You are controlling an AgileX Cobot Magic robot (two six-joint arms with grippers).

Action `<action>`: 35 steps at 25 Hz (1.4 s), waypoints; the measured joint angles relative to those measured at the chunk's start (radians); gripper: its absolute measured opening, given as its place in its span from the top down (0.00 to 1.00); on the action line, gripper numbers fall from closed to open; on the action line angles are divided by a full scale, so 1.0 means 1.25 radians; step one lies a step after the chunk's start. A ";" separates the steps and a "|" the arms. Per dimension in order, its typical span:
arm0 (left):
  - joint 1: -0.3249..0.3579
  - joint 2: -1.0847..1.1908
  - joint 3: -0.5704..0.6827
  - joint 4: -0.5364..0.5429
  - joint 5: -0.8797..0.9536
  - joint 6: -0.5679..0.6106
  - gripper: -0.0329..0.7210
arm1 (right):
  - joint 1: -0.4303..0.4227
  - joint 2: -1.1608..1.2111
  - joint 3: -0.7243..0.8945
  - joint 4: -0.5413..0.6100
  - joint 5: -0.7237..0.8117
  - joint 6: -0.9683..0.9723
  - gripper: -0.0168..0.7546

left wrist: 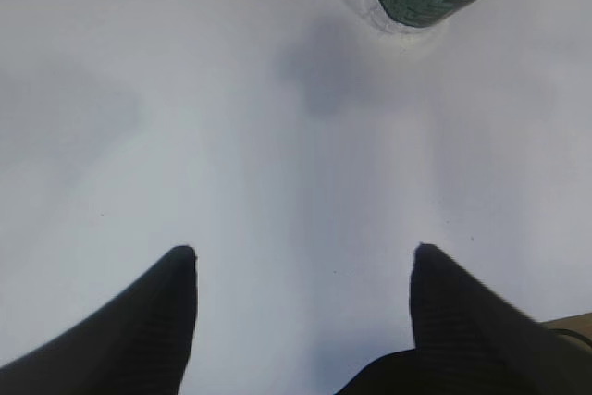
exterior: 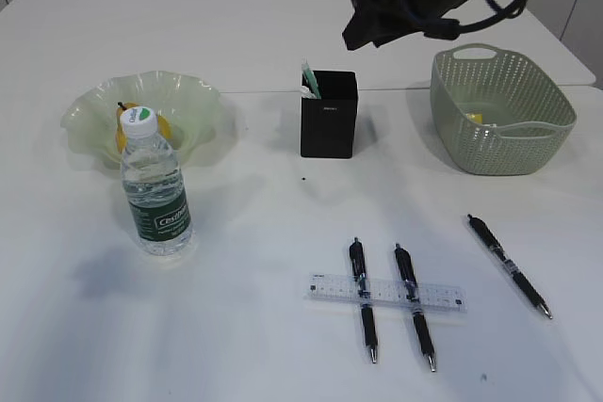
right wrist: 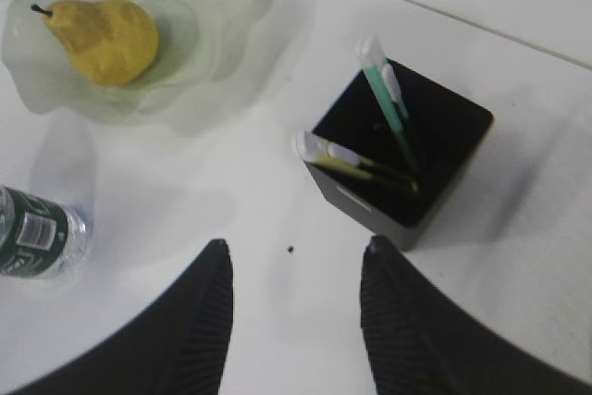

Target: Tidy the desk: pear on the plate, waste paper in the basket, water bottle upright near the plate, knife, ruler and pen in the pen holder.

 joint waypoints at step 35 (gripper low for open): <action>0.000 0.000 0.000 0.008 0.038 0.000 0.28 | 0.155 -0.401 0.500 -0.436 0.055 -0.113 0.54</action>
